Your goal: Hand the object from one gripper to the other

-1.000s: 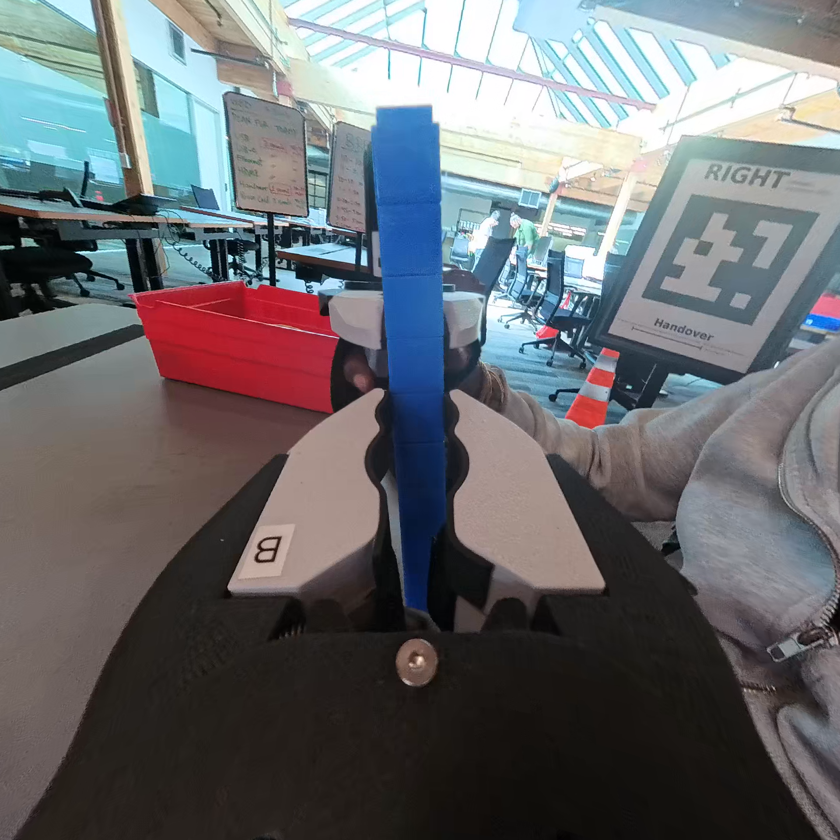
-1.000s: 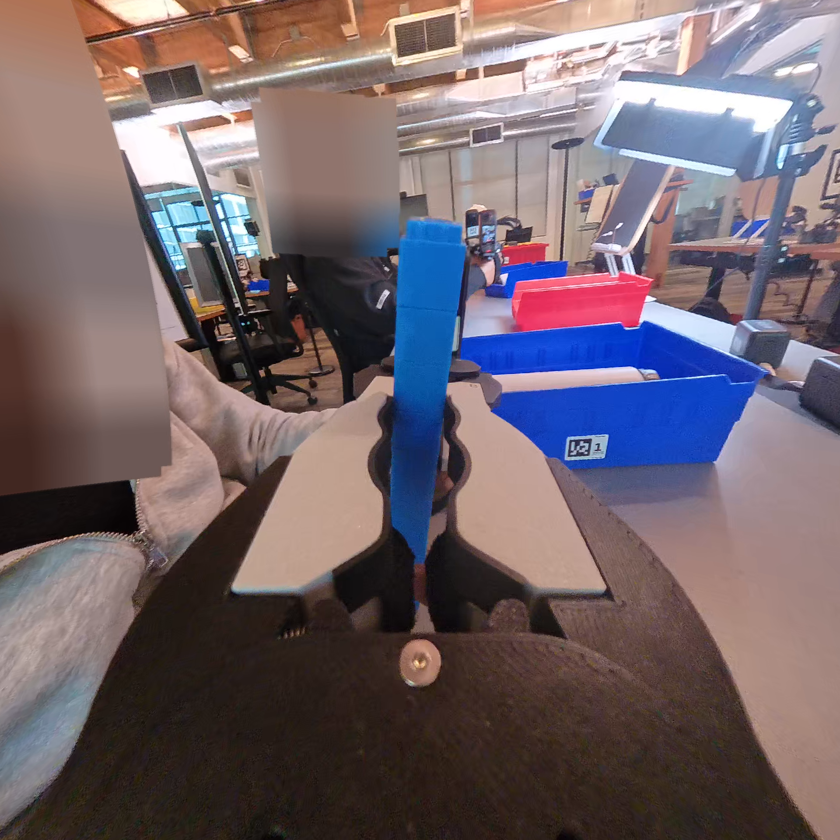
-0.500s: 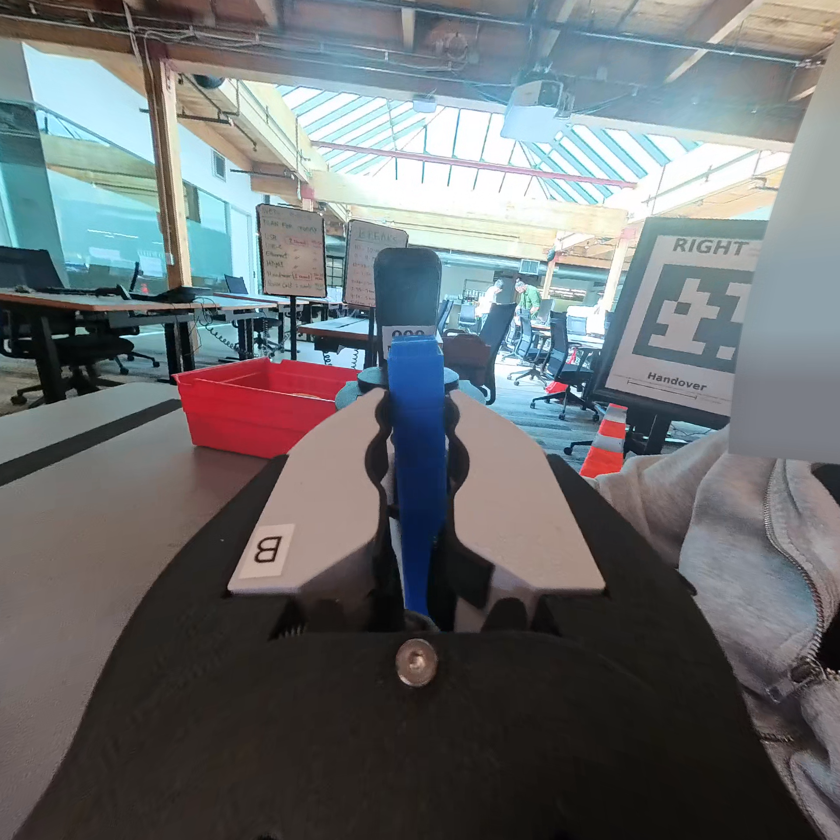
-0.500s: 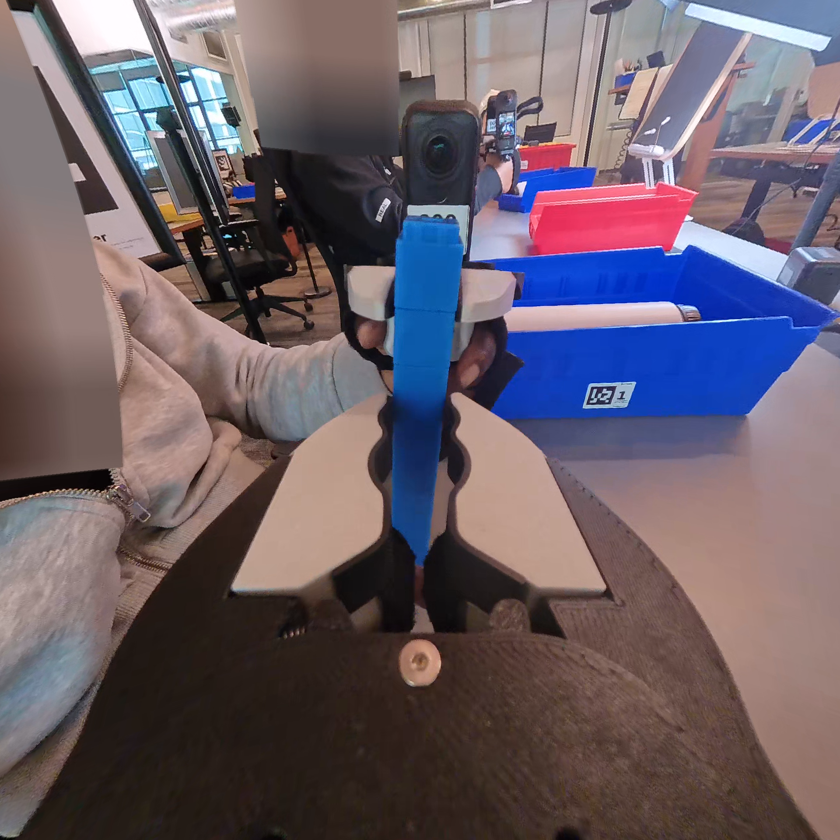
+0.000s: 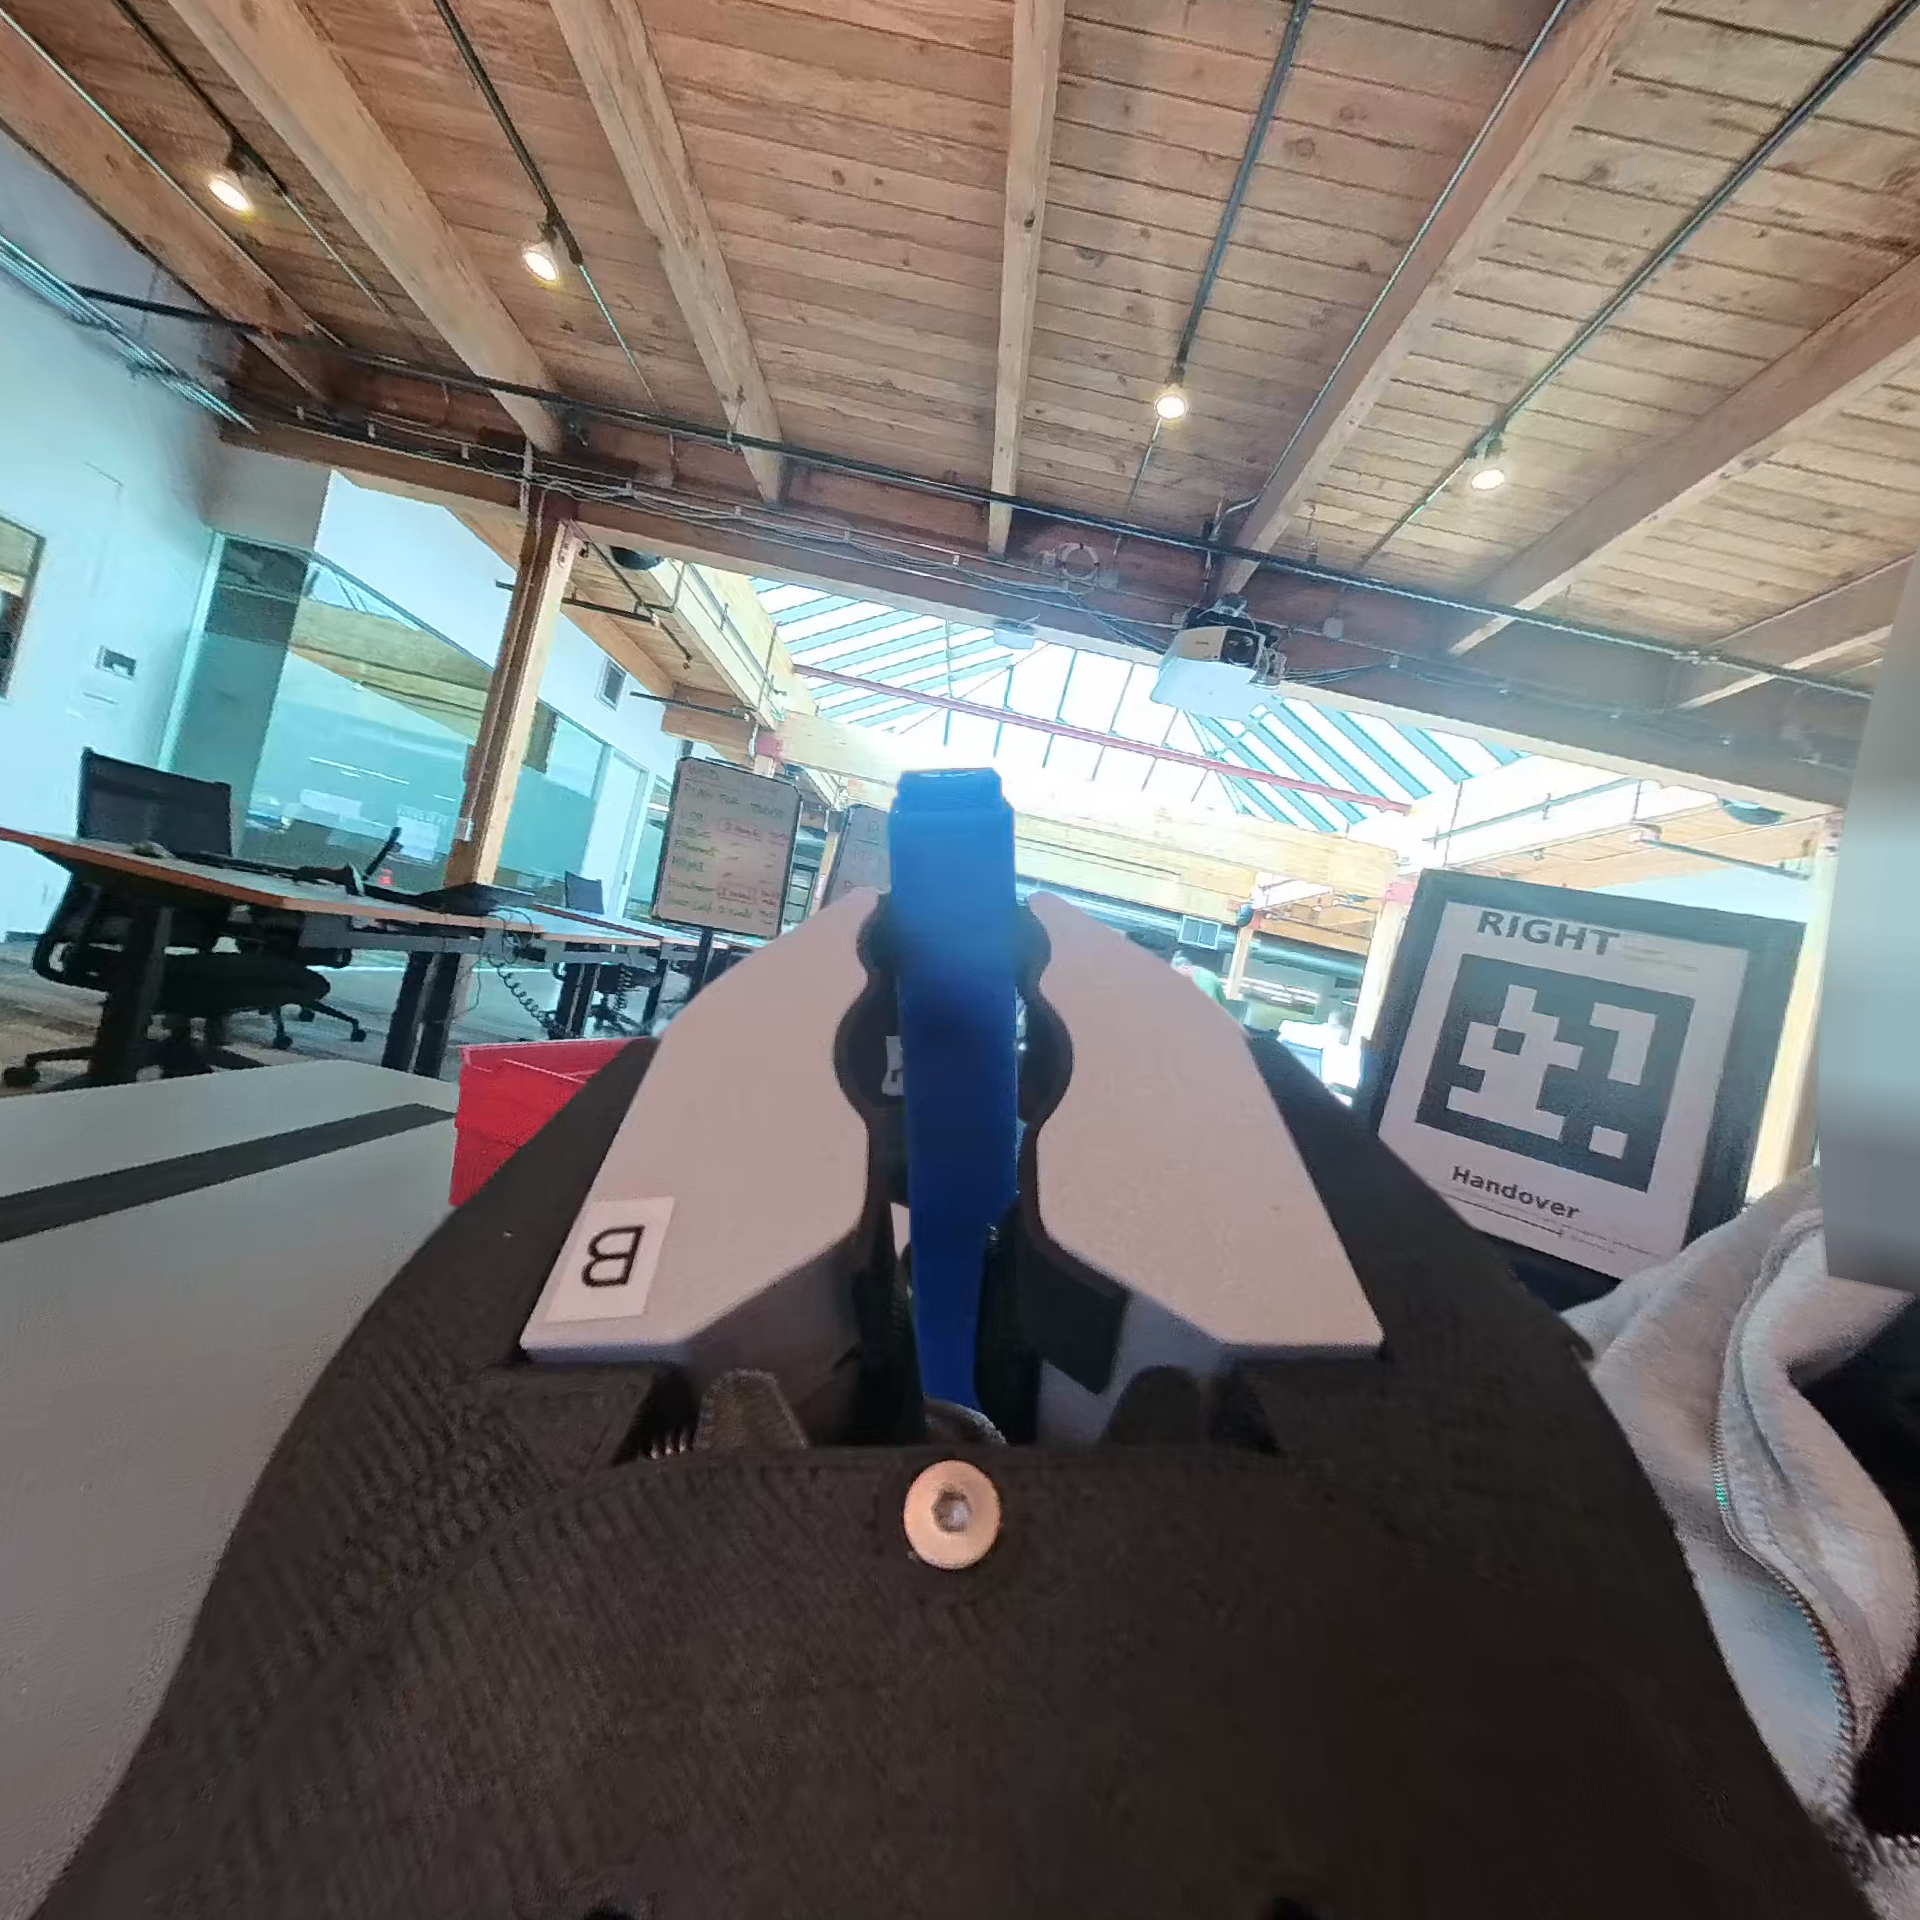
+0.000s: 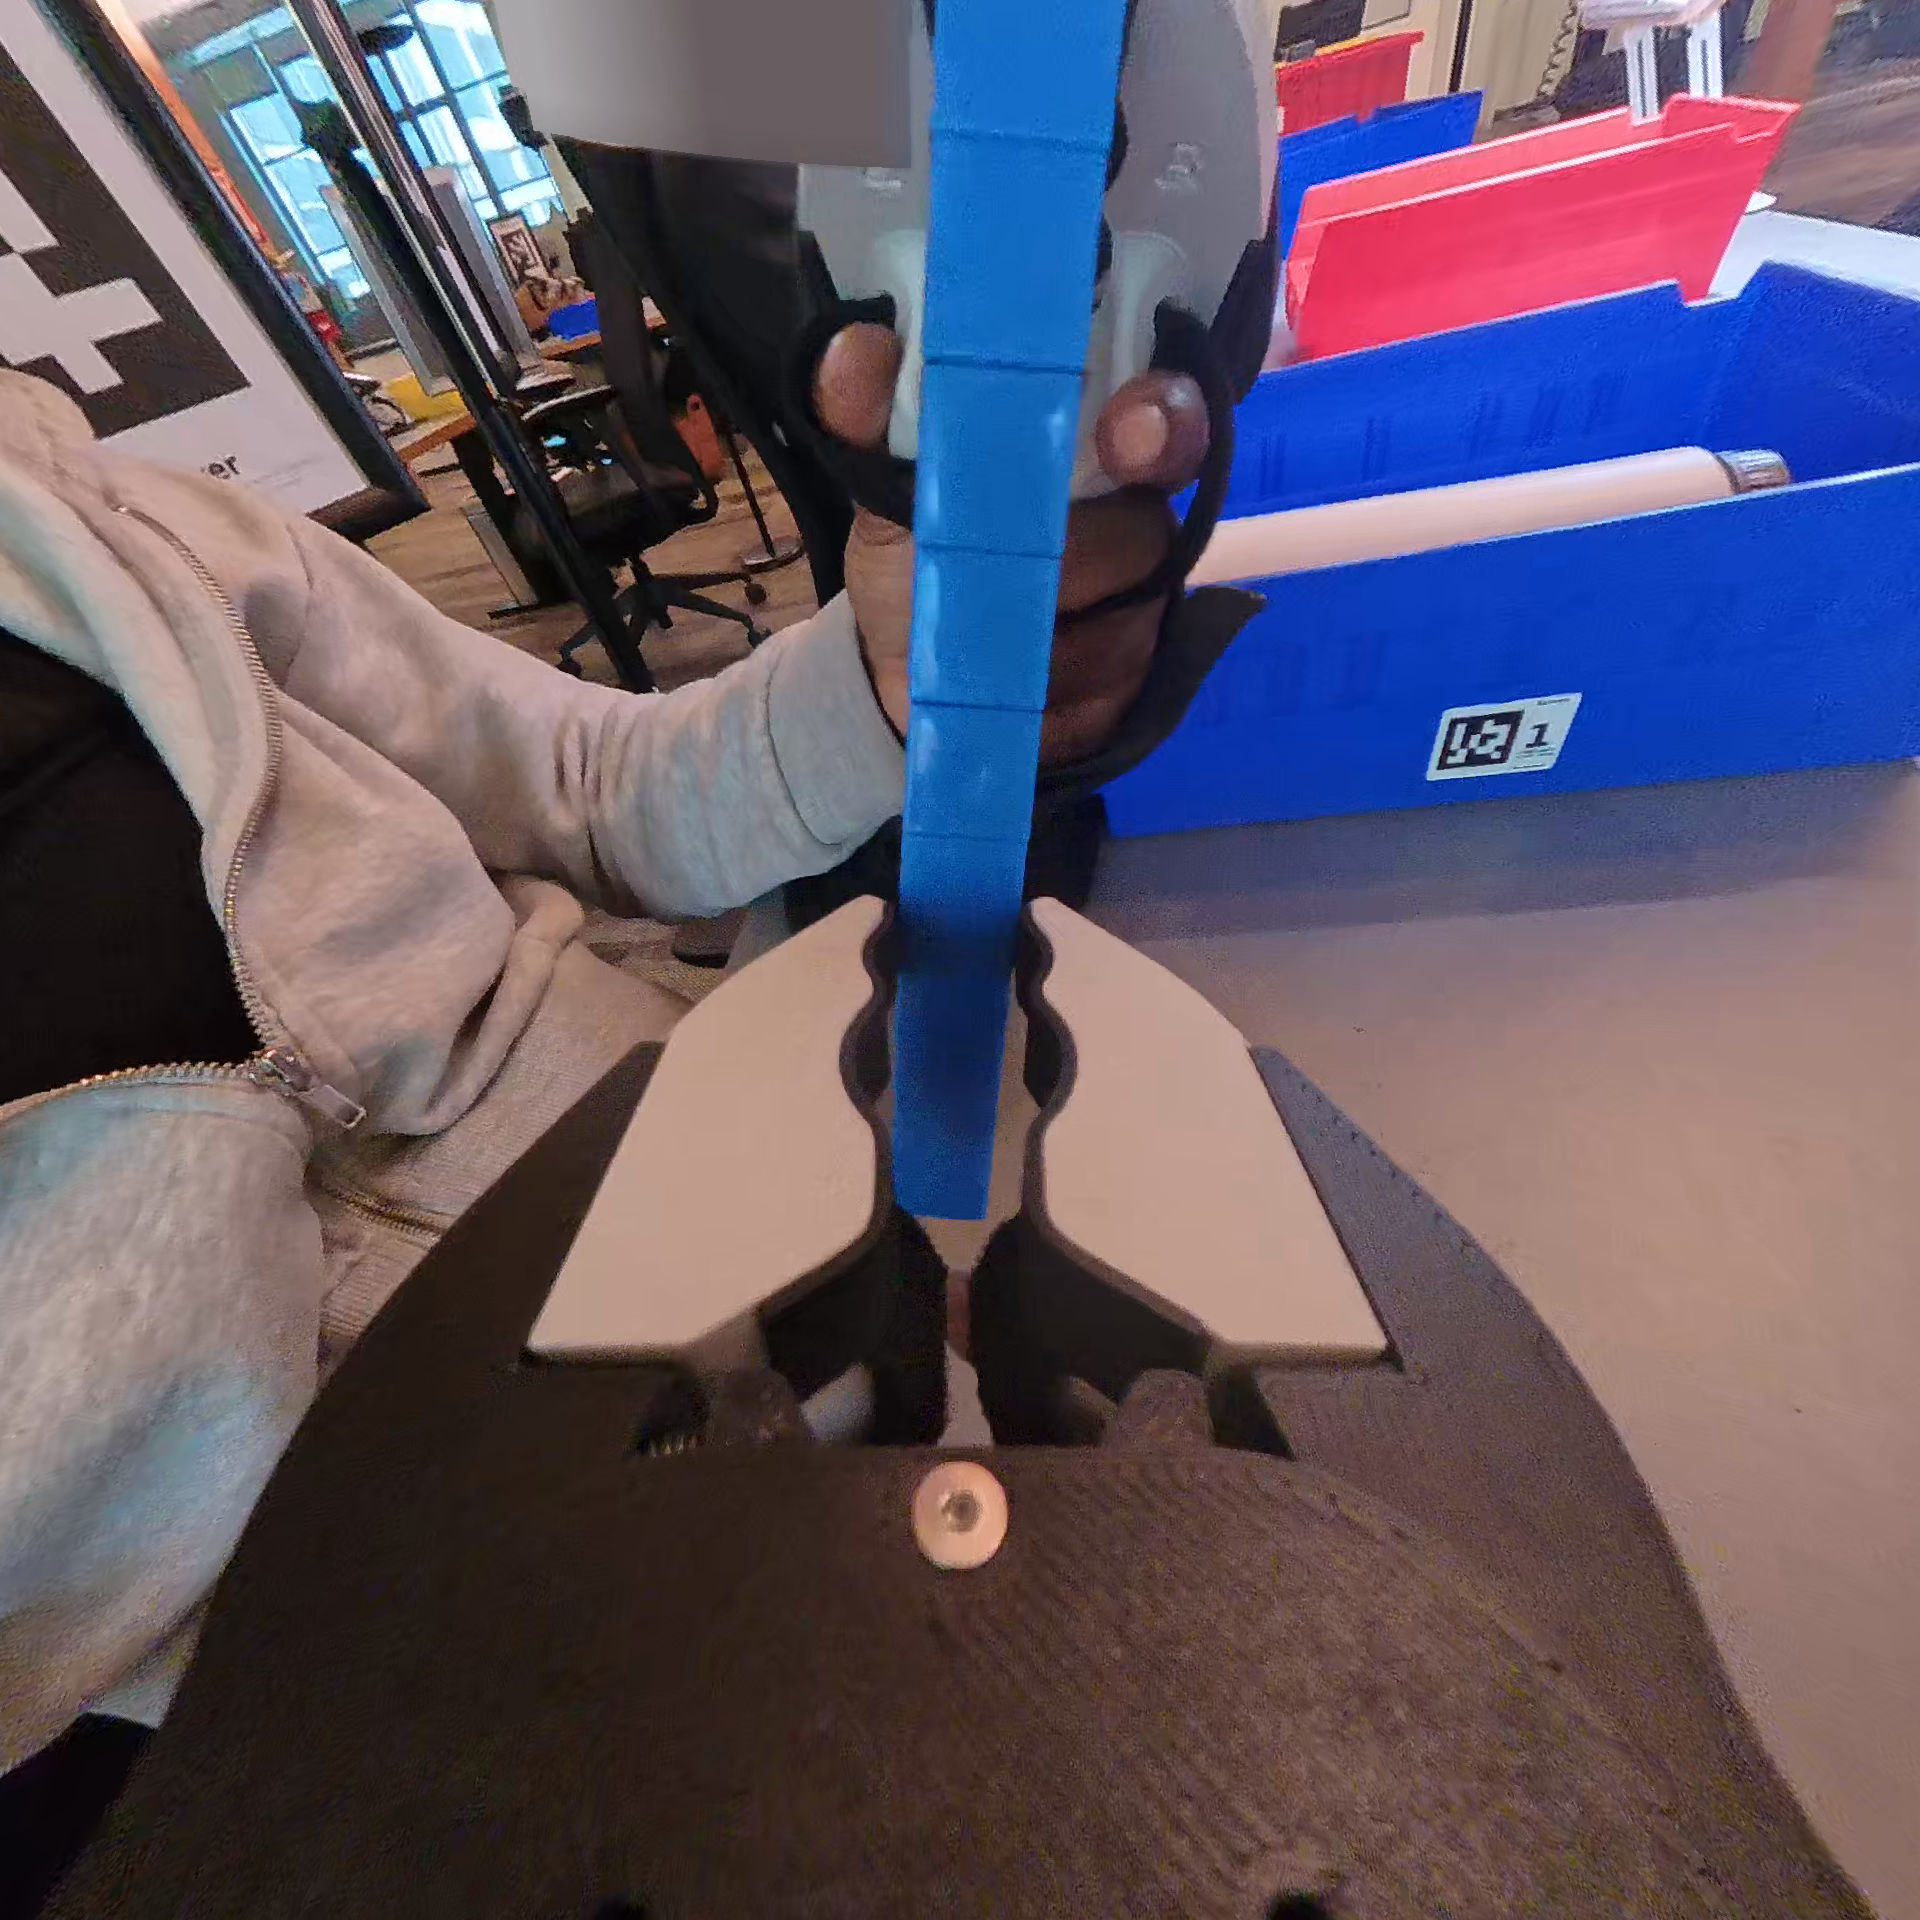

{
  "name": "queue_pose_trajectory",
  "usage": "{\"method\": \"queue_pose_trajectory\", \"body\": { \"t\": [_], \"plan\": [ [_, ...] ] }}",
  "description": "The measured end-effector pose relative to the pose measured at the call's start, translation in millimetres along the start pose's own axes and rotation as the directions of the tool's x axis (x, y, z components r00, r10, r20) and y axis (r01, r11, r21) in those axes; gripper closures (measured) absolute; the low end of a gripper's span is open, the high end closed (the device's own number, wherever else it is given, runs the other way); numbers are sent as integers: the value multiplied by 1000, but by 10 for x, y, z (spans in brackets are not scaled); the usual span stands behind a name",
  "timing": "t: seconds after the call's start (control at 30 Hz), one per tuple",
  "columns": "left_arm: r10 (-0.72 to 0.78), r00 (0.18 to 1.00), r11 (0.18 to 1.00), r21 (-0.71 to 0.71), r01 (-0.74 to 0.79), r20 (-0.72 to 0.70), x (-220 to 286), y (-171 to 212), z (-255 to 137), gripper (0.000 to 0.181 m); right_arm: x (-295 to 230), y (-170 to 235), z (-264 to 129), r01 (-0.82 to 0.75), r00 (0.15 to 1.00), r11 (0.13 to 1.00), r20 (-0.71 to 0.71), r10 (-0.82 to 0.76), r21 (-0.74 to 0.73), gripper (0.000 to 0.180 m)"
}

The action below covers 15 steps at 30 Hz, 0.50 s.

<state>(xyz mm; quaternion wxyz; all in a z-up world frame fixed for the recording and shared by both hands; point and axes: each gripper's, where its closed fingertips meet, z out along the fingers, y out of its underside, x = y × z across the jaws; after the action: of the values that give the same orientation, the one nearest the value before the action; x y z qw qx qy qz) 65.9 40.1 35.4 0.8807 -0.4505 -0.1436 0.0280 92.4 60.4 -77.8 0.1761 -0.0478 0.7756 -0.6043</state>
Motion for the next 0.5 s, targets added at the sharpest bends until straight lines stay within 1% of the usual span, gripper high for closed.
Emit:
{"method": "queue_pose_trajectory", "body": {
  "t": [0.07,0.13,0.17,0.2,0.23,0.3,0.33,0.43,0.5],
  "plan": [
    [-6,1000,1000,-16,6,1,-1,45,16,158,20,10,1,0,1000,1000,-8,-1,-3,158],
    [-9,1000,995,-98,9,-1,2,184,52,139,4,-88,-35,1,1000,998,1,-1,62,158],
    [-11,1000,989,-145,10,-8,15,271,73,135,-10,-151,-64,-1,1000,995,9,0,101,159],
    [-9,1000,982,-190,6,-17,32,360,92,134,-9,-205,-98,1,1000,991,5,-2,136,159],
    [1,1000,972,-235,-6,-20,43,453,106,135,1,-250,-132,12,1000,987,-9,-11,163,159],
    [50,998,951,-305,-55,-26,49,605,121,155,5,-312,-183,36,999,980,-30,-31,198,159],
    [70,997,949,-307,-73,-21,42,623,127,159,-4,-330,-192,42,999,977,-29,-36,207,159],
    [71,997,958,-279,-71,-10,23,557,119,160,1,-366,-191,37,999,972,-32,-30,234,158],
    [75,997,976,-208,-68,25,-28,423,97,160,6,-343,-192,8,1000,974,-15,-4,225,144]
  ]
}}
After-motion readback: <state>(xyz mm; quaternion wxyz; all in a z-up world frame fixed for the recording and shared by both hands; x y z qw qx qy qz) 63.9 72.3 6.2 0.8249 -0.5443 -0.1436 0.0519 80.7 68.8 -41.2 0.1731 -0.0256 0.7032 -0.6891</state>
